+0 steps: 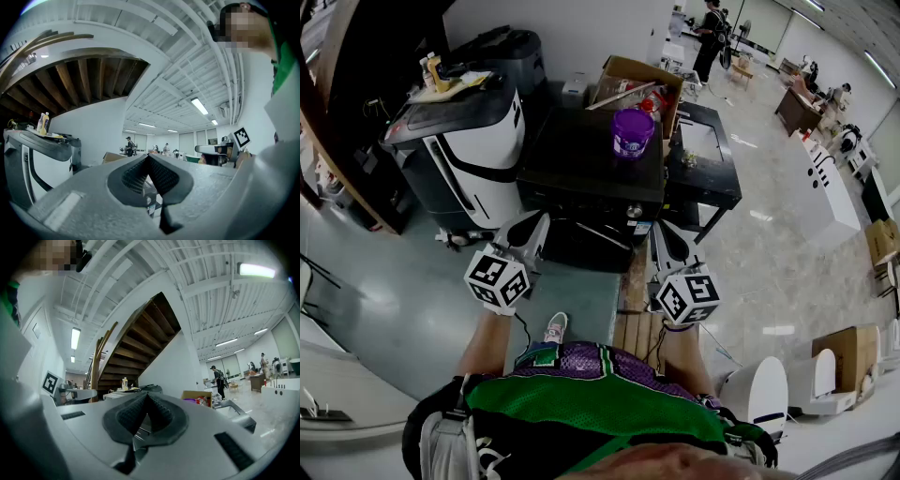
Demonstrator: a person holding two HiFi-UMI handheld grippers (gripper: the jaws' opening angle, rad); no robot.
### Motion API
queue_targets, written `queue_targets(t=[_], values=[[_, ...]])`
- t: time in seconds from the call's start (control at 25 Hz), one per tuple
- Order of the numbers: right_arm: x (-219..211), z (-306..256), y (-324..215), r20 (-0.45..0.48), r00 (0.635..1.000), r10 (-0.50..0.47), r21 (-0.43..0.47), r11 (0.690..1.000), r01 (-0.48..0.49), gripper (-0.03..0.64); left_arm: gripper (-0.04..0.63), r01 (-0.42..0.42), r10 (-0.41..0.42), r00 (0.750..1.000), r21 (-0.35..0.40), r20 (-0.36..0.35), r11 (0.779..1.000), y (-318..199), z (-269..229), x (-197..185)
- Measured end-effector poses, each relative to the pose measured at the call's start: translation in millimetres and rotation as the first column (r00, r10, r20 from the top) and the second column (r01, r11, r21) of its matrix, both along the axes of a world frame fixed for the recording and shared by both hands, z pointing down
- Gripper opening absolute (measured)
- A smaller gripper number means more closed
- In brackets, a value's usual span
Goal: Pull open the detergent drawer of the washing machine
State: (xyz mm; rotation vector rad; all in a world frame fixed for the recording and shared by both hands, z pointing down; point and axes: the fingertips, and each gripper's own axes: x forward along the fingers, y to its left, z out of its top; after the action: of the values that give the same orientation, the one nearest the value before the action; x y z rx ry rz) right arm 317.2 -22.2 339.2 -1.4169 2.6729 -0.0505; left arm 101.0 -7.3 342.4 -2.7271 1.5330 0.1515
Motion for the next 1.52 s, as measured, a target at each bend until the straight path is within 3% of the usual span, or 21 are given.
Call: queue_targets(t=[0.2, 0.52, 0.92, 1.36, 1.52], values=[[5.6, -0.1, 5.7, -0.009, 1.000, -0.004, 0.005, 1.000, 0.004, -0.002, 0.017, 0.004, -0.004, 1.000, 0.001, -0.025, 1.000, 4.8, 0.0, 5.7], [11.3, 0.2, 11.4, -0.011, 1.000, 0.001, 0.014, 1.000, -0.001, -0.002, 0.017, 0.017, -0.017, 1.000, 0.009, -0.004, 1.000, 10.9, -0.6, 13.5], [1.2, 2.7, 8.7, 0.044, 0.998, -0.033, 0.017, 0.999, 0.033, -0.002, 0.017, 0.039, -0.039, 0.999, 0.015, -0.008, 0.999, 7.8, 4.6, 0.3], [-44.3, 3.1, -22.2, 0.053, 0.998, -0.046, 0.019, 0.999, 0.045, -0.001, 0.017, -0.033, 0.033, 0.998, 0.000, -0.046, 0.999, -36.1, 11.0, -33.5], [-79.3, -2.0, -37.7, 0.052, 0.997, -0.055, 0.039, 0.998, 0.053, 0.000, 0.017, -0.051, 0.051, 0.999, 0.004, -0.015, 0.999, -53.2, 8.8, -60.7]])
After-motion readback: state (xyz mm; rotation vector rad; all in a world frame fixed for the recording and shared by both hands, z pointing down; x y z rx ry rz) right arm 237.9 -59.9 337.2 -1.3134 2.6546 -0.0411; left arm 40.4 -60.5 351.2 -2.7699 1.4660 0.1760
